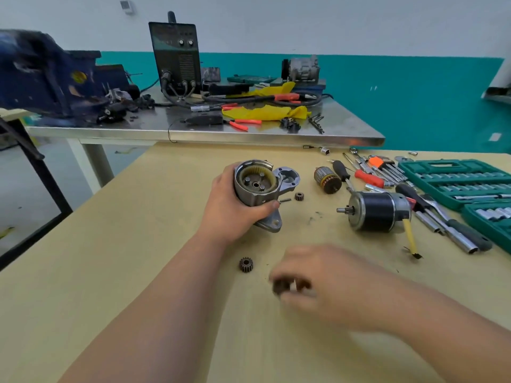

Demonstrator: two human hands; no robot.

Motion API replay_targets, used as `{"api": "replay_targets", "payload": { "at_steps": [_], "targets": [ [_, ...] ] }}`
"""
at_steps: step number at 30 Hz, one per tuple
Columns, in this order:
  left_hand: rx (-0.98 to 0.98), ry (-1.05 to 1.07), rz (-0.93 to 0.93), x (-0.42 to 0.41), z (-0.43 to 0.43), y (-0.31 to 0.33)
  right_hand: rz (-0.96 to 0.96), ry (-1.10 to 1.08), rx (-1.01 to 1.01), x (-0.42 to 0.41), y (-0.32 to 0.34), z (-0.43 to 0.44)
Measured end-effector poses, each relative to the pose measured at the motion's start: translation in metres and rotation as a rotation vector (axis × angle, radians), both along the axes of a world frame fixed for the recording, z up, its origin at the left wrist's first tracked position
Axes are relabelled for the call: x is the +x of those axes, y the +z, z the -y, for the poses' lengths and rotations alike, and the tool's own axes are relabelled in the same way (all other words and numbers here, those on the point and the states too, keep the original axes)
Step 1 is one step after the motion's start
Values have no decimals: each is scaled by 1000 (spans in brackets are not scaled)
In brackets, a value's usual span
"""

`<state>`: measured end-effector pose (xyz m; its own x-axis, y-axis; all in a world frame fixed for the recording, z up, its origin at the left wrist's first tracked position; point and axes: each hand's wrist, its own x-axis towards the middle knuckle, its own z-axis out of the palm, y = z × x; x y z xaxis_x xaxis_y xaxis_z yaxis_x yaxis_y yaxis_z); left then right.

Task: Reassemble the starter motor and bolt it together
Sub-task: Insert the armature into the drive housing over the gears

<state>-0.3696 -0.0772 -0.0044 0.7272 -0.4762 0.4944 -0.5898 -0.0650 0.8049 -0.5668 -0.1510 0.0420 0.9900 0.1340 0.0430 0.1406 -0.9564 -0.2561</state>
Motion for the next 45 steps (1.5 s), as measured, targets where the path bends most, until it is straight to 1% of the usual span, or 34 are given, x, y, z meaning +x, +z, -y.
{"api": "replay_targets", "payload": {
  "at_steps": [3, 4, 5, 9, 10, 13, 17, 21, 22, 25, 28, 30, 31, 32, 34, 35, 36, 38, 39, 41, 43, 44, 45],
  "targets": [
    [-7, -10, 19, 0, 0, 1, 363, -236, 230, 28, 32, 28],
    [-6, -20, 27, 0, 1, 2, 431, -290, 263, 41, 41, 34],
    [-5, -32, 34, -1, 1, 3, 442, -325, 253, 54, 48, 37],
    [2, -70, 43, -3, -1, 5, 288, -339, -30, 88, 51, 35],
    [7, -73, 49, -3, -1, 6, 281, -344, -50, 92, 50, 36],
    [16, -77, 63, -2, -1, 8, 255, -349, -28, 94, 52, 36],
    [19, -77, 56, -1, 0, 7, 227, -265, -160, 91, 51, 37],
    [21, -68, 47, -2, 0, 6, 282, -279, -152, 88, 50, 35],
    [20, -68, 47, -1, 0, 6, 294, -284, -179, 86, 50, 33],
    [37, -73, 49, -2, -1, 6, 270, -240, -367, 81, 50, 29],
    [23, -76, 26, 0, 0, 6, 212, -241, -472, 77, 48, 28],
    [5, -80, 9, 3, 0, 4, 199, -224, -503, 76, 43, 28],
    [0, -81, 0, 5, 0, 3, 240, -215, -466, 72, 42, 29],
    [-6, -76, -15, 6, 0, 3, 350, -213, -392, 69, 41, 30],
    [-37, -52, -59, 7, 0, 2, 608, -205, -181, 59, 38, 26],
    [-57, -36, -78, 8, -1, 2, 627, -190, -130, 54, 34, 20],
    [-72, -21, -96, 9, -2, 2, 535, -159, -144, 53, 24, 12],
    [-81, -15, -118, 11, -3, 3, 231, -124, -275, 58, -3, -6],
    [-81, -19, -118, 12, -3, 2, 130, -111, -325, 61, -15, -13],
    [-69, -31, -105, 11, -3, 3, 81, -86, -338, 68, -26, -19],
    [-53, -44, -77, 8, -4, 4, 48, -66, -303, 73, -26, -18],
    [-49, -51, -66, 7, -4, 5, 34, -51, -232, 73, -23, -15],
    [-48, -59, -66, 6, -4, 5, 49, -37, -109, 71, -16, -12]
  ]
}}
